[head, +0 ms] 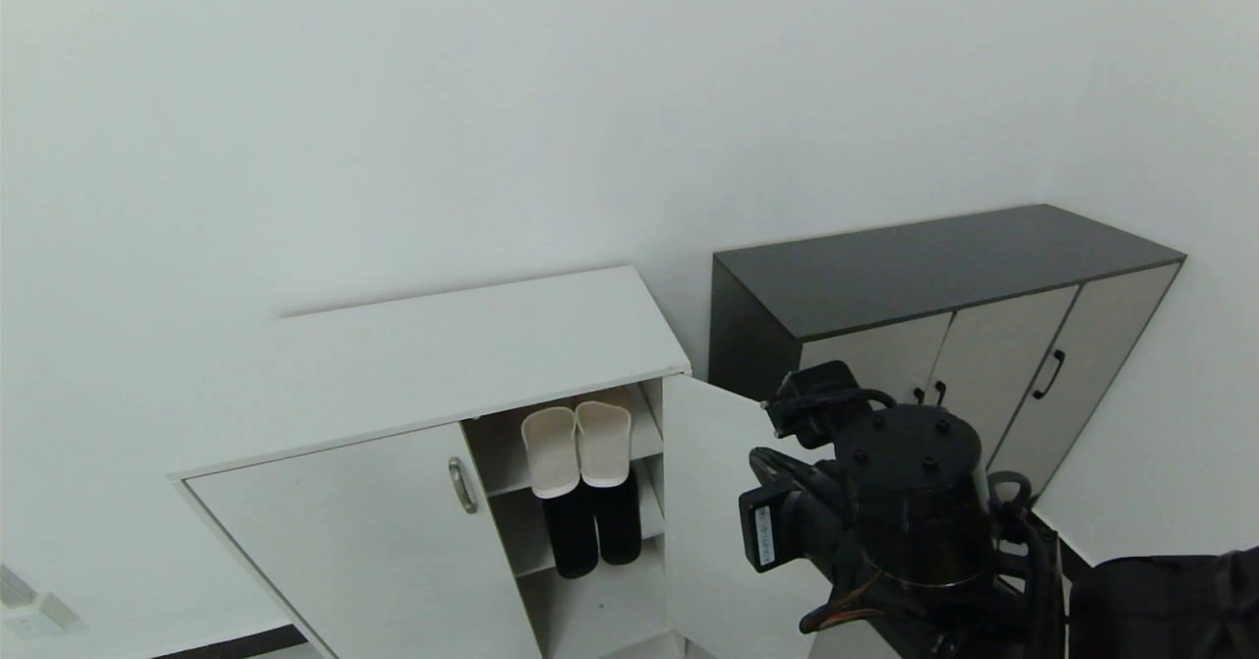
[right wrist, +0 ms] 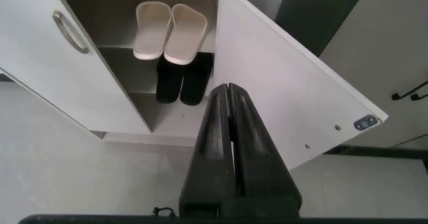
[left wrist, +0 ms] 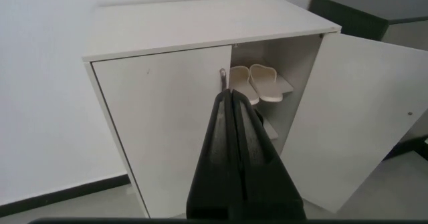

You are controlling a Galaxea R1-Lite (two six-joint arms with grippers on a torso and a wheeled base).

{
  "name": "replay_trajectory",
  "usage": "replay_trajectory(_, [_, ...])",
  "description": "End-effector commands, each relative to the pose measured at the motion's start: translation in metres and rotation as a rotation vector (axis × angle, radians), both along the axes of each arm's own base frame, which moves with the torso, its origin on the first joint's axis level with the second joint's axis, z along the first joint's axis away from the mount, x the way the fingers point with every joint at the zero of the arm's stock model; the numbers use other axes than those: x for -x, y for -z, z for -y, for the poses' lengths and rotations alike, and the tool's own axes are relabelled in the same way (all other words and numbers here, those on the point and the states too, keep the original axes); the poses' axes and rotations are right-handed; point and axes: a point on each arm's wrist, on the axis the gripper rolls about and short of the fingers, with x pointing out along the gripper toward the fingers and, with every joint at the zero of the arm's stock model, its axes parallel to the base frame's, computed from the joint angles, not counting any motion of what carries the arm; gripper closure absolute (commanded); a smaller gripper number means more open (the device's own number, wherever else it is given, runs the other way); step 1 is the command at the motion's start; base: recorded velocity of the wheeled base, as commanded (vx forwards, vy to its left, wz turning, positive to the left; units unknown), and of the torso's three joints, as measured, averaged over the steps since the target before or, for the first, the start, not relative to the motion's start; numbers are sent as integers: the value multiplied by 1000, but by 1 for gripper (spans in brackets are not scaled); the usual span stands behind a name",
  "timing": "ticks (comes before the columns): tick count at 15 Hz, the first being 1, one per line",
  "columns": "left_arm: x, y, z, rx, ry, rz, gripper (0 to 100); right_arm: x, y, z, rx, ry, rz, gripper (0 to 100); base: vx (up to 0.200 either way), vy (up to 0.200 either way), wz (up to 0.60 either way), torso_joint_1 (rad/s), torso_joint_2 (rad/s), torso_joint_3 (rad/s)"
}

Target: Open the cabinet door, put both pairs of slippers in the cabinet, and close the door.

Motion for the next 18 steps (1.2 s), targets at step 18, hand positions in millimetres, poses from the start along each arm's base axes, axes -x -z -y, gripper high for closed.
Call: replay_trajectory(18, [0, 0, 0, 1, -1, -2, 100, -117, -7, 62, -62, 188, 6, 100, -56, 0, 0, -1, 0, 0])
